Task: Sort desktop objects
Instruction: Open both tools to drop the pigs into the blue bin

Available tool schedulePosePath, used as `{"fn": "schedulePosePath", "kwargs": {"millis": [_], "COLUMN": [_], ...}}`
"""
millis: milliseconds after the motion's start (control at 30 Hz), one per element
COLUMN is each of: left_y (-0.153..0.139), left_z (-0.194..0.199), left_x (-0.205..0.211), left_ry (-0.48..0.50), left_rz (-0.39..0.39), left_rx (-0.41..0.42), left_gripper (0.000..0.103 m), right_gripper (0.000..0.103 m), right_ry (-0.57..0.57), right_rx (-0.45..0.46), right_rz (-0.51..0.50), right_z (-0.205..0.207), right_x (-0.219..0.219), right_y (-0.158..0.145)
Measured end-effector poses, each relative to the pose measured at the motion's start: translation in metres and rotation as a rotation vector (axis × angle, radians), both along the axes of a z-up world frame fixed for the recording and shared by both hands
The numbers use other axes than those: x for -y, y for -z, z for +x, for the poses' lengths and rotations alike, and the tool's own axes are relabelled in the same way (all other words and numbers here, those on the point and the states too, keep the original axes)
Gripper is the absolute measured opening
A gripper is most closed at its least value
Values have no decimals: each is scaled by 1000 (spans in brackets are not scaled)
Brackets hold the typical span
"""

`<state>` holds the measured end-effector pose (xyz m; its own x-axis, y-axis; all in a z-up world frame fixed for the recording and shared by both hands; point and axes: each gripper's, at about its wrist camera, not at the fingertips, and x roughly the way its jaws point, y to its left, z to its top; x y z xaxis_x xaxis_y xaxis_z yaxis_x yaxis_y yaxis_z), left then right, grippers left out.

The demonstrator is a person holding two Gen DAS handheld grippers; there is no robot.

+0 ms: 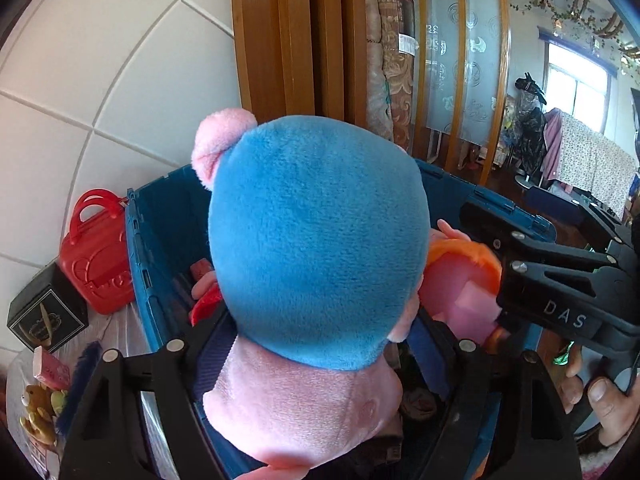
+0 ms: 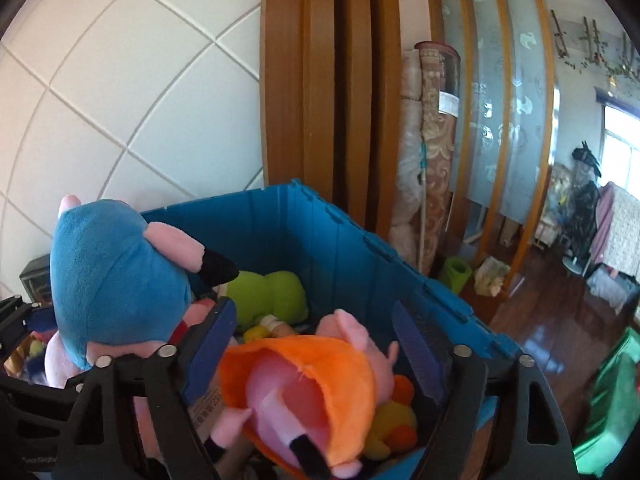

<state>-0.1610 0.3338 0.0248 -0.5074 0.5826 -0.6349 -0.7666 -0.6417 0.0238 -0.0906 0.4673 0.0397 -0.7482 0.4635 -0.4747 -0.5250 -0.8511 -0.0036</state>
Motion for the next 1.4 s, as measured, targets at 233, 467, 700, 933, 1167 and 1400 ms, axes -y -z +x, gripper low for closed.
{"fn": "schedulePosePath", "kwargs": {"millis": [233,467,700,933,1167,1400], "left_y": [6,10,2,-1,-3,-3], "left_z": [17,33,42,42,36,18], "left_x": [7,31,58,90,125,168], "left_ry": [40,48,29,23,-17,-107], "left_rz": [-57,-82,-41,13,42,66], "left_rx": [29,59,-3,3,-3,2], "left_gripper": [84,84,84,84,84,84], "right_gripper": [102,102,103,103,103,103], "right_ry": [6,26,23,7,-28,-116], "right_rx": [6,23,28,30,14,36], "right_rz": [-23,-65,-82,-46,-9,21], "right_z": [16,37,51,60,58,30], "right_x": [8,7,25,58,94,137], "right_y": [6,6,6,0,-14,-15]}}
